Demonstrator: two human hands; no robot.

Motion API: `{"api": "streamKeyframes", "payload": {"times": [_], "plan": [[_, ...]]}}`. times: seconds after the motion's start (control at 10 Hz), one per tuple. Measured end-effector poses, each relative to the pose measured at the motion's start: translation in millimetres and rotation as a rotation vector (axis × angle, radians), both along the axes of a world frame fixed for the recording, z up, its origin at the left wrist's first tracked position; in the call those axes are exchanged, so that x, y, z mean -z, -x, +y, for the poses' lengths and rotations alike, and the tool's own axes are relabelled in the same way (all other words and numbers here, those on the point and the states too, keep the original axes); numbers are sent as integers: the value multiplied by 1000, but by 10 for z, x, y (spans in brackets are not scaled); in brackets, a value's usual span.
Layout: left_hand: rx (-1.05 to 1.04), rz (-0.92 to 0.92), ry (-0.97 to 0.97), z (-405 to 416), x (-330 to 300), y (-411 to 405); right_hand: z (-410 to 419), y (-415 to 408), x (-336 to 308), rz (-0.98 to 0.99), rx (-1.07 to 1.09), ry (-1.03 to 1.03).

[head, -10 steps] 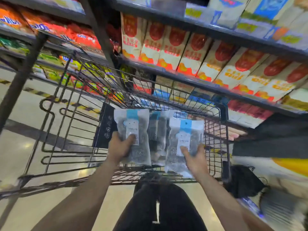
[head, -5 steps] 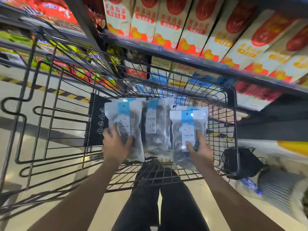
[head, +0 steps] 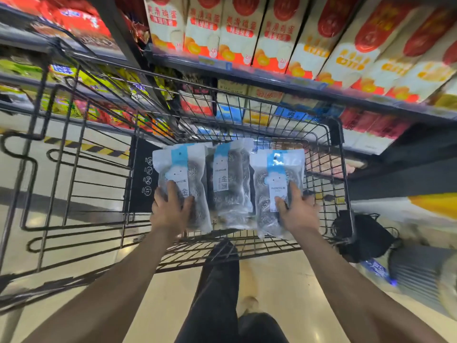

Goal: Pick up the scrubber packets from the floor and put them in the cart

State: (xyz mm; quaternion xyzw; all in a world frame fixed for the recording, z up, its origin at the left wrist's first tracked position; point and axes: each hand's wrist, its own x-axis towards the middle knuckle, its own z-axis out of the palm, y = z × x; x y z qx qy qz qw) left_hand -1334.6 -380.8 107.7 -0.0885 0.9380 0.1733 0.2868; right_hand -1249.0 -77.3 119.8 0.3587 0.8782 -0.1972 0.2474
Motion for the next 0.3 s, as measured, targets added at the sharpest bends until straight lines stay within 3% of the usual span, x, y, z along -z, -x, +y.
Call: {"api": "streamKeyframes", "payload": {"times": [0.1,0.3], "plan": [[61,75,75,52,-178,-27,47,-49,-205,77,-171,-112],[323,251,146,155,-563,-386,-63,-357,-475,240,-328,-129]]}}
